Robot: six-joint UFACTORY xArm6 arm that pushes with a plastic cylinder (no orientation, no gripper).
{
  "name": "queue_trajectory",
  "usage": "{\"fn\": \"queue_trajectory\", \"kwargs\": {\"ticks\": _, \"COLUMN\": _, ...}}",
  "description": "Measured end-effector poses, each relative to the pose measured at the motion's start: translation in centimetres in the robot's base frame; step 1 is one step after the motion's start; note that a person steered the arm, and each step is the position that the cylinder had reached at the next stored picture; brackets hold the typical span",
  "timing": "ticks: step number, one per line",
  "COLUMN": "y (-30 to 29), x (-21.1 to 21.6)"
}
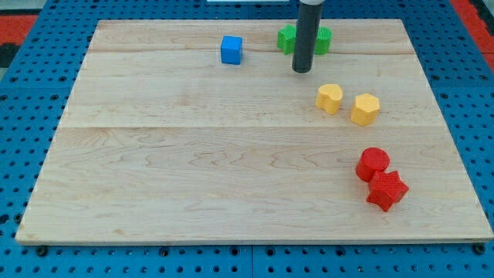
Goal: Put the green circle at the top right corner of the board
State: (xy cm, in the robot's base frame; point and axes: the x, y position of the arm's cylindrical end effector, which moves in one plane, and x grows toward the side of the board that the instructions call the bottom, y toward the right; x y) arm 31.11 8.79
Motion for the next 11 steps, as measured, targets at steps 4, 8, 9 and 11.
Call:
{"fn": "queue_trajectory", "kwargs": {"ticks": 4, "y": -0.4, "x": -5.2}}
{"fn": "queue_trajectory", "kwargs": {"ticks": 8, "y": 14.8, "x": -4.8}}
{"fn": "queue_trajectory", "kwargs": {"ticks": 9, "y": 14.5, "x": -4.0}}
{"fn": "queue_trajectory", "kwargs": {"ticks": 11, "y": 19.9, "x": -3.1}}
